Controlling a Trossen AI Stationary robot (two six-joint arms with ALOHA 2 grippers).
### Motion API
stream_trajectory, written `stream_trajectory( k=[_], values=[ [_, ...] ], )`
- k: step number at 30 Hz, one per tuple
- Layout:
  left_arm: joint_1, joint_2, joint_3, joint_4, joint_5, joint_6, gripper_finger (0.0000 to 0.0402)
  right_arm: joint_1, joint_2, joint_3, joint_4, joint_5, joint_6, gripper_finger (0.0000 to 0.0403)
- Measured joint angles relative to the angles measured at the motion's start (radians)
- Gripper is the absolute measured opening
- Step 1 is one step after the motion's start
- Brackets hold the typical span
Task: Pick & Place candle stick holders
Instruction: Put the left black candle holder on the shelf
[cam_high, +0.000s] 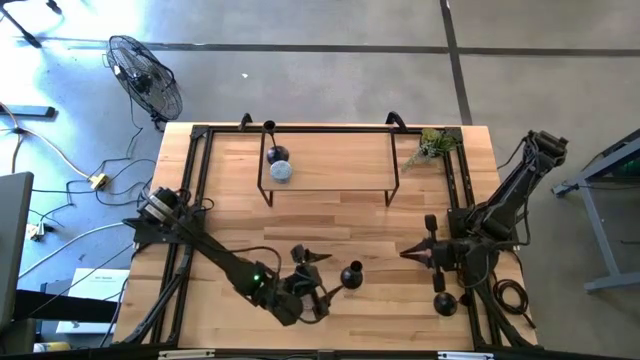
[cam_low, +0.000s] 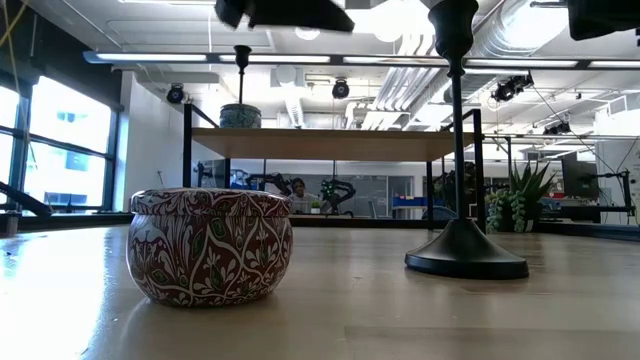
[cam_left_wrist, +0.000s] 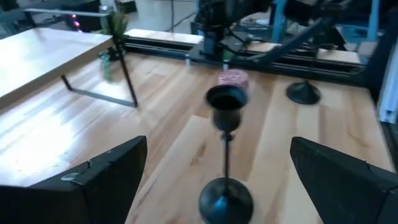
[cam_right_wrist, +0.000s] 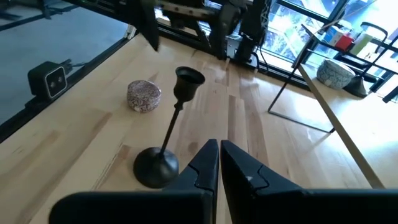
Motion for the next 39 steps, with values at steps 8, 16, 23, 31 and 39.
stream_trajectory(
  k=[8,16,23,31,39],
  values=[
    [0.043,0.023,-0.087,0.225,0.005,0.004,0.0387,0.003,0.000,0.000,-0.001,0.002,-0.024,0.0012],
    [0.080,0.124,-0.088,0.370,0.099,0.074,0.0387,0.003,0.000,0.000,-0.002,-0.011,-0.051,0.0012],
    [0.088,0.151,-0.088,0.505,0.208,0.163,0.0387,0.002,0.000,0.000,-0.004,-0.019,-0.053,0.0012],
    [0.131,0.151,-0.088,0.505,0.204,0.166,0.0387,0.002,0.000,0.000,-0.004,-0.016,-0.072,0.0012],
    [0.190,0.151,-0.088,0.507,0.285,0.184,0.0381,-0.016,0.000,-0.001,-0.003,-0.004,-0.072,0.0012]
  ],
)
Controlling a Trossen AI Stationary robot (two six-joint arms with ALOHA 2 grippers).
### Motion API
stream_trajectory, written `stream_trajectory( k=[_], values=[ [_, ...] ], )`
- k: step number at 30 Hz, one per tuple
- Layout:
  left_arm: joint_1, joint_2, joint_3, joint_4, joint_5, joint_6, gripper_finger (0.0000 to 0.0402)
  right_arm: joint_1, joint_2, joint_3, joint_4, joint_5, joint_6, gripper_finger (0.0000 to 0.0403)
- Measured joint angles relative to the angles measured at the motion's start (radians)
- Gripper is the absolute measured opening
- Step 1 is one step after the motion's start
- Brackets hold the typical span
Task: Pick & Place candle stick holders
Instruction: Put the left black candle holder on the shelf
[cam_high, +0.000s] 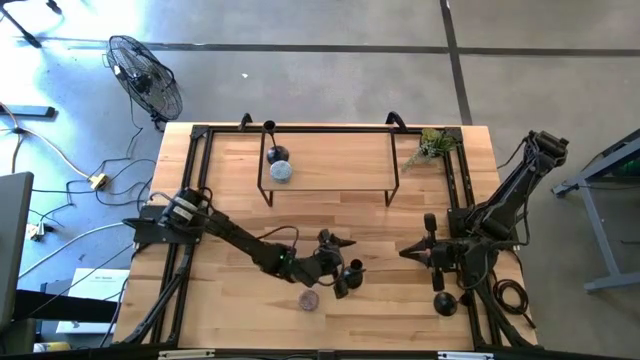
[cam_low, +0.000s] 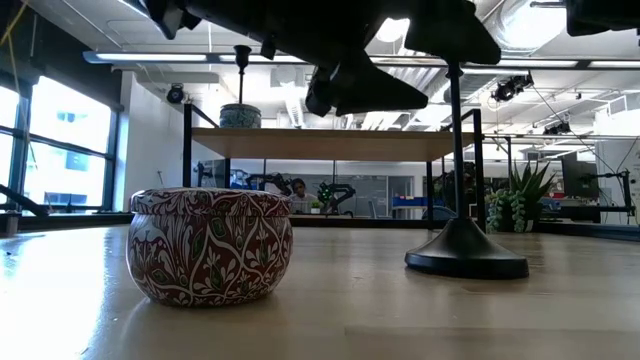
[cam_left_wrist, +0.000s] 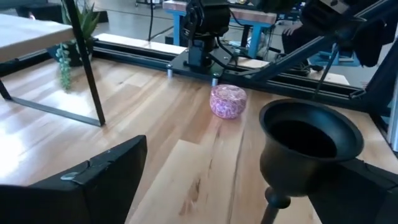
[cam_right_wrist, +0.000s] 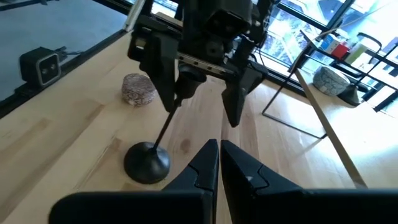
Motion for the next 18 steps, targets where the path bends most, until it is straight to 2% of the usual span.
stream_trajectory(
  k=[3,8,16,18],
  values=[
    [-0.003,0.000,0.000,-0.001,-0.022,0.015,0.0353,-0.018,0.000,0.000,0.000,0.000,-0.009,0.0012],
    [-0.003,0.000,0.000,-0.001,-0.037,0.036,0.0272,-0.055,0.000,0.000,0.000,0.000,-0.048,0.0012],
    [-0.003,0.000,0.000,0.006,-0.038,0.113,0.0089,-0.129,0.000,0.000,0.000,-0.009,-0.111,0.0012],
    [-0.003,0.000,0.000,0.013,-0.028,0.143,0.0084,-0.148,0.000,0.000,0.000,-0.011,-0.128,0.0012]
  ],
)
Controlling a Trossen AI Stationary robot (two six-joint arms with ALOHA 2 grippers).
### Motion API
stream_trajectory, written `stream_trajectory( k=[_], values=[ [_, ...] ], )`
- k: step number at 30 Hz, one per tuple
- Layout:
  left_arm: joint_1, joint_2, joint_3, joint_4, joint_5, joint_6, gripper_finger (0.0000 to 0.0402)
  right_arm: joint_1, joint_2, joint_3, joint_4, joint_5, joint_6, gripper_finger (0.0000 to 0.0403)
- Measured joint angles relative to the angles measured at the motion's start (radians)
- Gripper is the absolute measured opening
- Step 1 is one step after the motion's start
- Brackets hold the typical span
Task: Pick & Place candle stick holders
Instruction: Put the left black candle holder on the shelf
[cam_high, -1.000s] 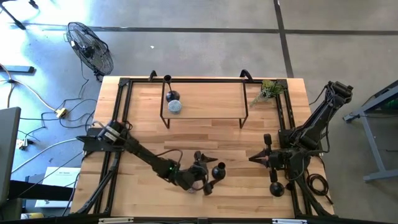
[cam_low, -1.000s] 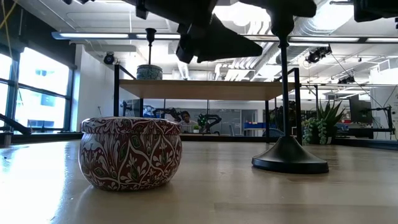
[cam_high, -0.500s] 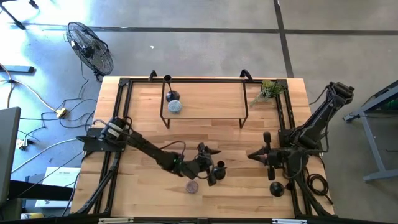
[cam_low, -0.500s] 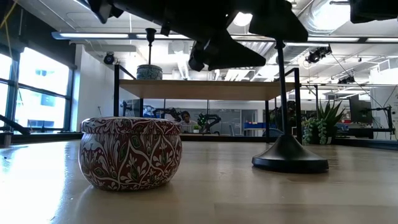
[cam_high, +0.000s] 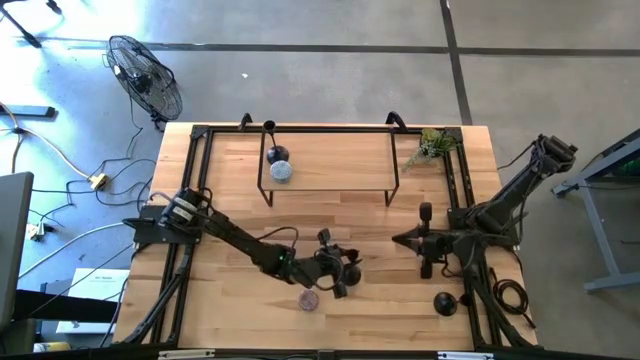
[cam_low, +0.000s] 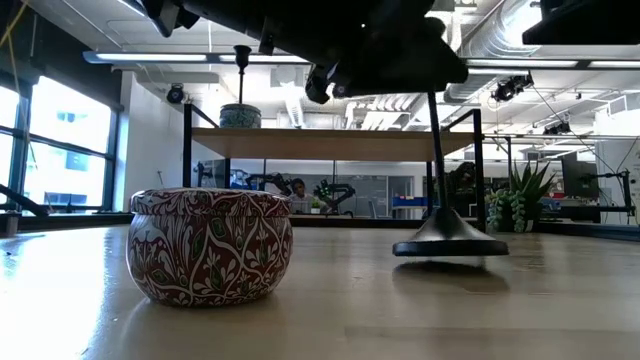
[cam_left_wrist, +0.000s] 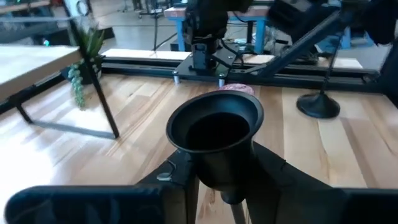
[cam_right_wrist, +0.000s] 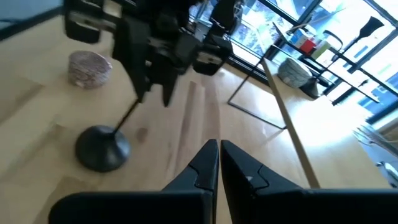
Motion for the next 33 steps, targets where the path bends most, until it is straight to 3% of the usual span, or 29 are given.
stream_trajectory(
  k=[6,10,18,24,33],
  values=[
    [0.000,-0.059,0.018,-0.012,0.000,0.083,0.0084,-0.056,0.000,0.000,0.003,0.000,-0.052,0.0012],
    [-0.007,-0.107,0.095,-0.135,-0.029,0.173,0.0084,-0.087,0.000,0.000,0.018,0.000,-0.084,0.0012],
    [0.002,-0.152,0.348,-0.483,-0.319,0.301,0.0084,-0.104,0.000,0.000,0.030,-0.013,-0.116,0.0012],
    [0.044,-0.154,0.580,-0.617,-0.450,0.422,0.0084,-0.103,0.000,0.000,0.030,-0.063,-0.073,0.0012],
    [0.170,-0.155,0.810,-0.746,-0.568,0.425,0.0084,-0.027,0.000,0.000,0.027,-0.108,0.015,0.0012]
  ],
)
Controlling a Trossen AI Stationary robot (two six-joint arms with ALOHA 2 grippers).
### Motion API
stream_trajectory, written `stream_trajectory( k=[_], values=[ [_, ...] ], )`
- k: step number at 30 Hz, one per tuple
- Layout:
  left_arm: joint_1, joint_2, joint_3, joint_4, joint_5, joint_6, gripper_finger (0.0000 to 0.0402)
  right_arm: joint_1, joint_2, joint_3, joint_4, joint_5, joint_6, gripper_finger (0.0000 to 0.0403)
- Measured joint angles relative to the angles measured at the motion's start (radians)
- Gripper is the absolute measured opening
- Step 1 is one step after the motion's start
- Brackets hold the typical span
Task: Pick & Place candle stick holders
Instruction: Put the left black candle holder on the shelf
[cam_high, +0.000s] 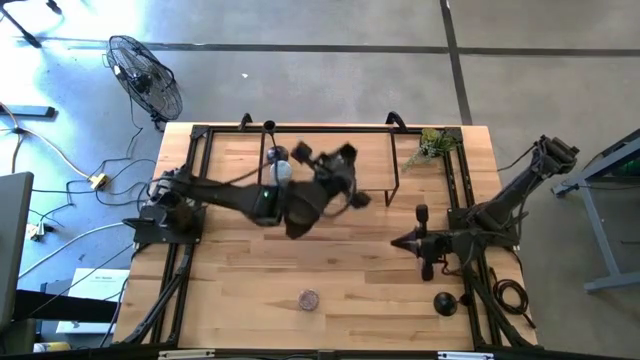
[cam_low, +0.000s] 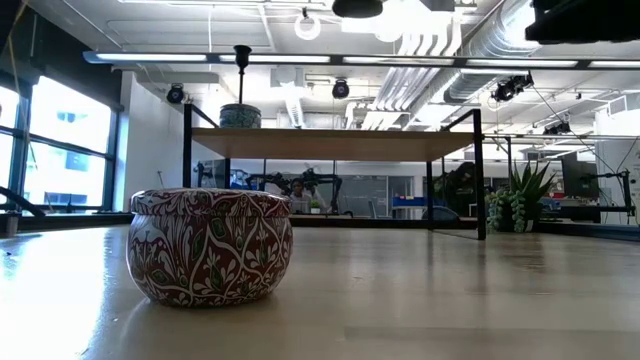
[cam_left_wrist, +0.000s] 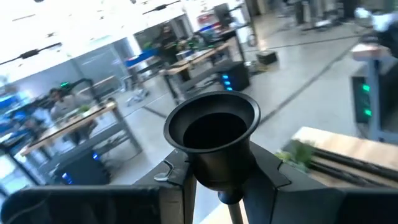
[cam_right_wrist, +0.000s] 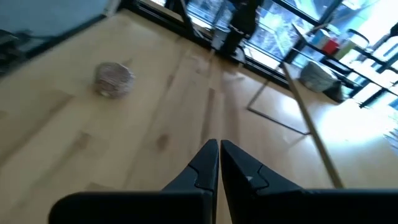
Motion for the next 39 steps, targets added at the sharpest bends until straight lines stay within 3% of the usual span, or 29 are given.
stream_trajectory(
  k=[3,8,12,25,35,39],
  values=[
    [0.055,-0.019,0.020,-0.069,0.011,-0.065,0.0084,0.052,0.000,0.000,-0.007,0.008,0.043,0.0012],
    [0.173,-0.065,-0.008,-0.255,0.091,-0.386,0.0084,0.159,0.000,0.000,-0.033,0.095,0.107,0.0012],
    [0.208,-0.057,-0.060,-0.352,0.081,-0.557,0.0084,0.237,0.000,0.000,-0.062,0.170,0.148,0.0012],
    [0.210,-0.051,-0.280,-0.371,-0.152,-0.860,0.0091,0.380,0.000,0.000,-0.090,0.281,0.218,0.0012],
    [0.259,-0.051,-0.285,-0.582,-0.152,-1.126,0.0093,0.424,0.000,0.000,-0.111,0.301,0.265,0.0012],
    [0.271,-0.051,-0.285,-0.597,-0.150,-1.144,0.0091,0.424,0.000,0.000,-0.127,0.300,0.298,0.0012]
  ],
)
